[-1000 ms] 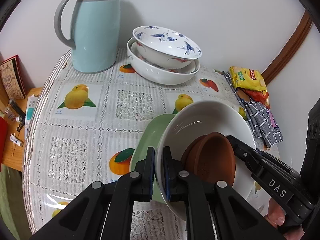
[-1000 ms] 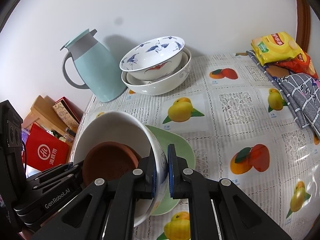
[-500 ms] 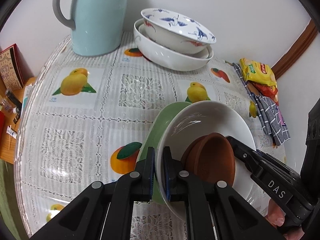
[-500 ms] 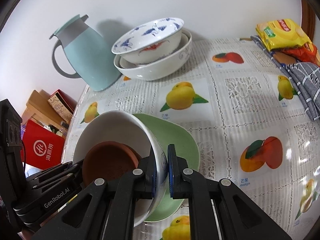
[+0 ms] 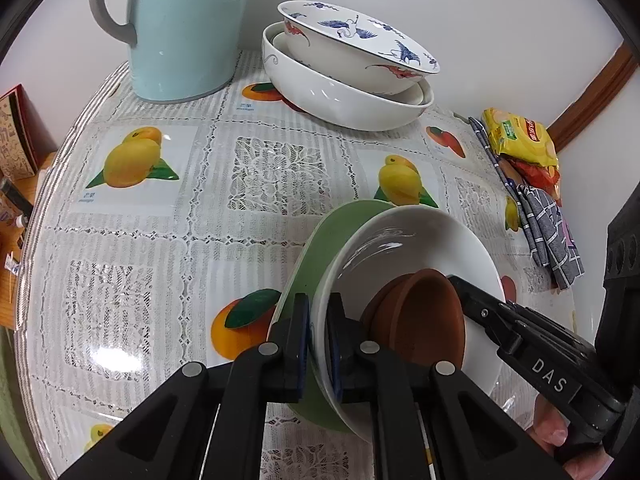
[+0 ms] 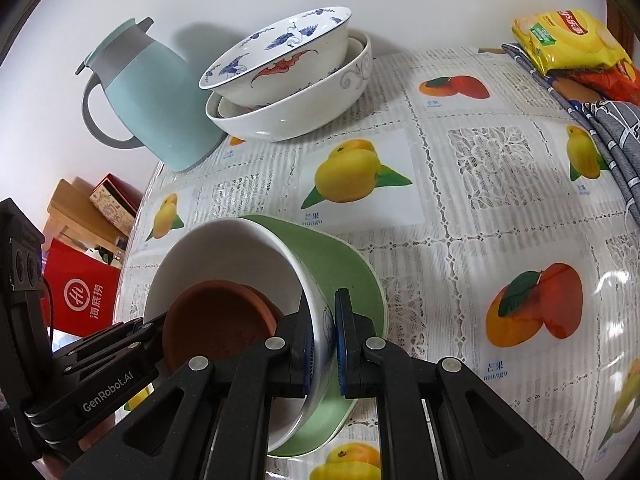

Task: Organize plates and bowls
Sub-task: 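Lower the white bowl onto the pale-green plate with both grippers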

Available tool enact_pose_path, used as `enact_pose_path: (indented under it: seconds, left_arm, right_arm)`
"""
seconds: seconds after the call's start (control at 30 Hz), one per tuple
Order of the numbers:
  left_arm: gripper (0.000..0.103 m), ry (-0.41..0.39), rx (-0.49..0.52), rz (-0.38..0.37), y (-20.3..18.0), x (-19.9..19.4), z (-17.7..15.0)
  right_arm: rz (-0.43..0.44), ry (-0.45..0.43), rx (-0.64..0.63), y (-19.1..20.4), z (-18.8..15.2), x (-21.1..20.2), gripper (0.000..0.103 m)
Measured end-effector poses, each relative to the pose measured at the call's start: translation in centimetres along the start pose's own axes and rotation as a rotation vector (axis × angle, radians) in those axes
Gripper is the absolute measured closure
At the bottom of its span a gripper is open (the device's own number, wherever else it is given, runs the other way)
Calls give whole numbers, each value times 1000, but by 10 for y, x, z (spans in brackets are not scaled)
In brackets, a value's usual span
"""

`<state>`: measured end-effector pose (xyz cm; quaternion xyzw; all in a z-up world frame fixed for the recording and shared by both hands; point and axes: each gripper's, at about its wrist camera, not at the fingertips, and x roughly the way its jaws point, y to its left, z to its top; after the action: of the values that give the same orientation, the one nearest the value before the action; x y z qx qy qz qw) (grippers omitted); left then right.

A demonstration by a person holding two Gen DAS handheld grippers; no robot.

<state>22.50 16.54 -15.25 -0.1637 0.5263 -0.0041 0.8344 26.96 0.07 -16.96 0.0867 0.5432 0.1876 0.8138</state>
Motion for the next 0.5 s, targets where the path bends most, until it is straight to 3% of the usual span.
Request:
enact_pose_path:
  seconds: [0.5]
  left_arm:
    - [87,-7,32,-14,1,-5,0]
  right_arm:
    - [11,-20,-31,0,-1,-4,90]
